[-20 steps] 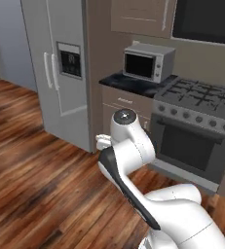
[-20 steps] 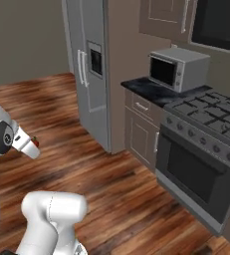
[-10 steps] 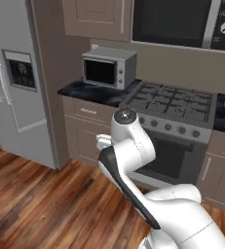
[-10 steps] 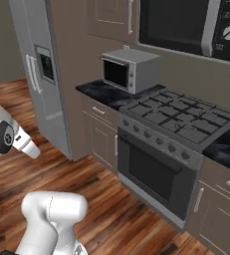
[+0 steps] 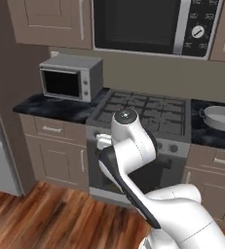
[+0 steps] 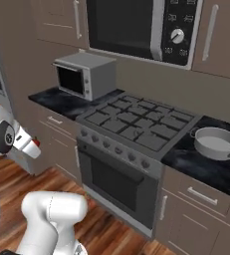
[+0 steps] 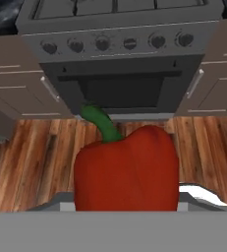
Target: Turn on the sink faucet. Then move the bell pepper from the counter to the sink. Turn off the sink. Move the vegetable from the sink to the pot next to the stove. Finally move the pot to the rear left burner.
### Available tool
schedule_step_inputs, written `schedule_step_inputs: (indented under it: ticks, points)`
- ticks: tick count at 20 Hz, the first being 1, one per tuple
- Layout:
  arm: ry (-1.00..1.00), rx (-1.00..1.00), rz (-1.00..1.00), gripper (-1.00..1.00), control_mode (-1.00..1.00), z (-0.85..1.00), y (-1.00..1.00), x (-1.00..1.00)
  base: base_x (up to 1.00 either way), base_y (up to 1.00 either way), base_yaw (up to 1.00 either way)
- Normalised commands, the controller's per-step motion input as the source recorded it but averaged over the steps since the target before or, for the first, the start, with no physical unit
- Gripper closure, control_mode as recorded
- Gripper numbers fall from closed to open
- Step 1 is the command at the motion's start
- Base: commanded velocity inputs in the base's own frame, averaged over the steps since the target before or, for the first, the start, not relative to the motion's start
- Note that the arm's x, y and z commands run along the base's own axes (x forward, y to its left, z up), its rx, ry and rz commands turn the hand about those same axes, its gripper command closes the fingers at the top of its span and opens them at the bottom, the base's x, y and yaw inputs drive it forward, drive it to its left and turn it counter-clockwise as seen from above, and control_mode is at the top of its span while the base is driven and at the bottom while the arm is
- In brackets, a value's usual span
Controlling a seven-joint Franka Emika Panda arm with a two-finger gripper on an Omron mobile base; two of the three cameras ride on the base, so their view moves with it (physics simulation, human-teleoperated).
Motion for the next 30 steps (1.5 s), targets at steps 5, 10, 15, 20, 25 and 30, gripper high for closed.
schedule_step_inputs:
  ticks: [5,10,15,20,25,30]
  points:
    - [0.0,0.0,0.0,1.0,1.0,0.0,0.0,0.0,0.54,-0.38,-0.31]
    - [0.0,0.0,0.0,1.0,1.0,0.0,0.0,0.0,0.55,-0.21,-0.33]
    - [0.0,0.0,0.0,1.0,1.0,0.0,0.0,0.0,0.55,-0.15,-0.32]
    - [0.0,0.0,0.0,1.0,1.0,0.0,0.0,0.0,0.5,0.02,-0.29]
    - [0.0,0.0,0.0,1.0,1.0,0.0,0.0,0.0,0.52,0.22,-0.23]
    - [0.0,0.0,0.0,1.0,1.0,0.0,0.0,0.0,0.49,0.11,-0.22]
